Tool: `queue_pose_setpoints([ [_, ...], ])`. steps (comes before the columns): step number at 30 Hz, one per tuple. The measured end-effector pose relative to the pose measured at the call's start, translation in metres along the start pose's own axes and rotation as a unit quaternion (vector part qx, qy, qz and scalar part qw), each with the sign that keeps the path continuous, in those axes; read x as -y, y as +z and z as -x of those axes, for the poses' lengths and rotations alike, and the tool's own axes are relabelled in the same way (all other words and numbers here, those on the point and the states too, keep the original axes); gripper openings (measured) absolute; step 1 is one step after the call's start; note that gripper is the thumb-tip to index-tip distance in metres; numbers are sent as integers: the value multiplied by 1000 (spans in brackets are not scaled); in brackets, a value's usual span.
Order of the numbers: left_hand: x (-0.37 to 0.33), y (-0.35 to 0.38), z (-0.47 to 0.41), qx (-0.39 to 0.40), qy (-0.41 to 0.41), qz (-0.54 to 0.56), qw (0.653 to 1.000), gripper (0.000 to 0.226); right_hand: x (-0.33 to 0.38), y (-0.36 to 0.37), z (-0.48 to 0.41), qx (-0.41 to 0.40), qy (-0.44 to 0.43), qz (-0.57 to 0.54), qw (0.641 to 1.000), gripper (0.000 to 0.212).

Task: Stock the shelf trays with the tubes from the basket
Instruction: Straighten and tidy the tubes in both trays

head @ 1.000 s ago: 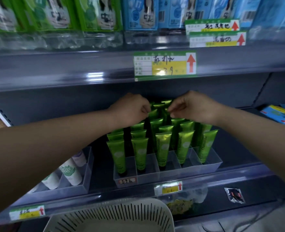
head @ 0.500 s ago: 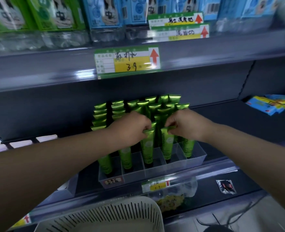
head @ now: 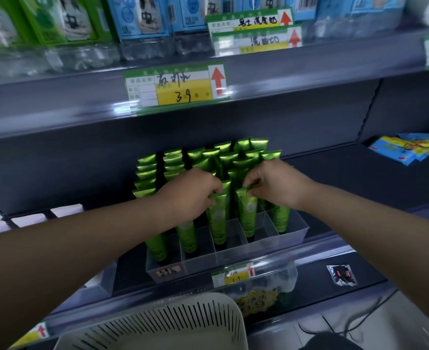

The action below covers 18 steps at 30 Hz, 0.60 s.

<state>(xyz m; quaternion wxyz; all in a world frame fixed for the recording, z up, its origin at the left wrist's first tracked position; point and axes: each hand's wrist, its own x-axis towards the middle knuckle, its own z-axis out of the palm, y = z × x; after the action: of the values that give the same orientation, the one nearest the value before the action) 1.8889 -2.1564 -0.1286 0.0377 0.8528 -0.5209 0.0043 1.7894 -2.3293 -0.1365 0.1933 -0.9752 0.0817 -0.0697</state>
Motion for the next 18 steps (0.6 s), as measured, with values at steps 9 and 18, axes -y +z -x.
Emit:
queue_pose_setpoints([
  [9,1,-5,4,-7,-9,15,1000,29,2,-4,3,19,5,-5,1000,33],
  [18,17,-34,-1,-82,-39,66,994,22,18,-25,-10,-69,18,-82,994,18],
])
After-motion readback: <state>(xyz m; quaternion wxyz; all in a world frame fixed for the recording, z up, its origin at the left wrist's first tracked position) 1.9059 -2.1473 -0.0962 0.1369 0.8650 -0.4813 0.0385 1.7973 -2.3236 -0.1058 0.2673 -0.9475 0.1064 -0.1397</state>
